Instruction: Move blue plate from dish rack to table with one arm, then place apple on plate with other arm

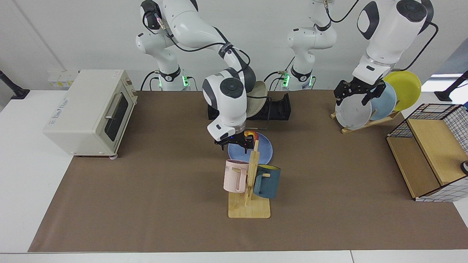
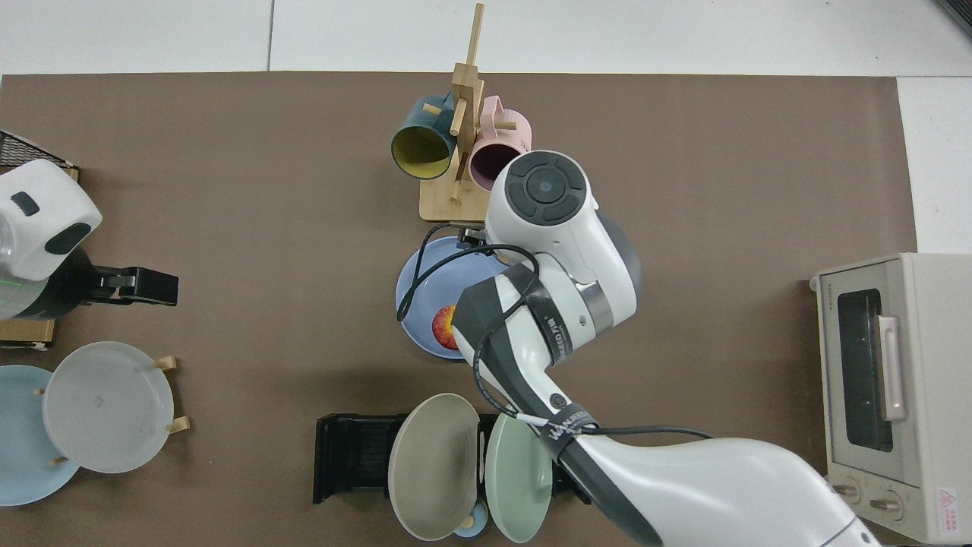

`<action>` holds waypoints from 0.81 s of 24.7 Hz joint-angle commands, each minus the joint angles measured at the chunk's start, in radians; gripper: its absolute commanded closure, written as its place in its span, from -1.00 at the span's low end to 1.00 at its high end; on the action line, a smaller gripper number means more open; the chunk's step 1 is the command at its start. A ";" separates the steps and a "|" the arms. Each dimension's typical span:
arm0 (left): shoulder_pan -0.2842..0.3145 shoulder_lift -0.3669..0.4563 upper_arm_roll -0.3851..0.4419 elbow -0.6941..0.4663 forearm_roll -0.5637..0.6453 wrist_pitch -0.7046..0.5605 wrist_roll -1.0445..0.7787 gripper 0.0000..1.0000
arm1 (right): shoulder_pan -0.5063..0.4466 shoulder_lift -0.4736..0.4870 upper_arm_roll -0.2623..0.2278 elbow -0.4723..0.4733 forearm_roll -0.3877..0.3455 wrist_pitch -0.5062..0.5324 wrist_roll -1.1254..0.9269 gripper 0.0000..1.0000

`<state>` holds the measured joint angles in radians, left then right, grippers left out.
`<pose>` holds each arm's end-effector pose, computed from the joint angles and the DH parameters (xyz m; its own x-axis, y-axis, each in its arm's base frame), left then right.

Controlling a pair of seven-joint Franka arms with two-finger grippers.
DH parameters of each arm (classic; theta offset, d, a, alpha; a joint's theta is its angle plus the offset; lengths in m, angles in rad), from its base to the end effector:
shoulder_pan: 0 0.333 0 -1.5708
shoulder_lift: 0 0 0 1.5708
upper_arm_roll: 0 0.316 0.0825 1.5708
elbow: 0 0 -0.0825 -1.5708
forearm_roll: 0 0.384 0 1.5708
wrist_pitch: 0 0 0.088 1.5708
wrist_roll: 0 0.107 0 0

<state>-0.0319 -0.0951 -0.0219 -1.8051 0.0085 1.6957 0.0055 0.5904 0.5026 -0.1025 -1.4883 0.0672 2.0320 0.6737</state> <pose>0.5296 -0.0282 0.5756 0.9981 -0.0602 -0.0144 -0.0603 -0.9981 -0.0104 0.6119 0.3421 0.3870 0.9795 -0.1998 0.0267 -0.1988 -0.9794 -0.0368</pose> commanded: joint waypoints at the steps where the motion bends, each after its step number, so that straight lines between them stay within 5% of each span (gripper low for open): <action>1: 0.004 -0.005 -0.004 -0.008 0.007 0.004 0.002 -1.00 | -0.087 -0.085 0.009 -0.033 0.008 -0.035 -0.100 -1.00; 15: 0.020 -0.008 -0.001 0.000 0.007 0.004 0.010 -1.00 | -0.415 -0.298 0.006 -0.173 0.006 -0.173 -0.588 -1.00; 20: 0.018 -0.006 -0.004 0.003 0.007 0.004 -0.004 -1.00 | -0.491 -0.426 0.009 -0.314 0.005 -0.141 -0.668 -1.00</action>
<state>-0.0250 -0.0951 -0.0167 -1.8045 0.0085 1.6965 0.0055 0.1533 0.2104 -0.1123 -1.6506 0.0671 1.8626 0.0782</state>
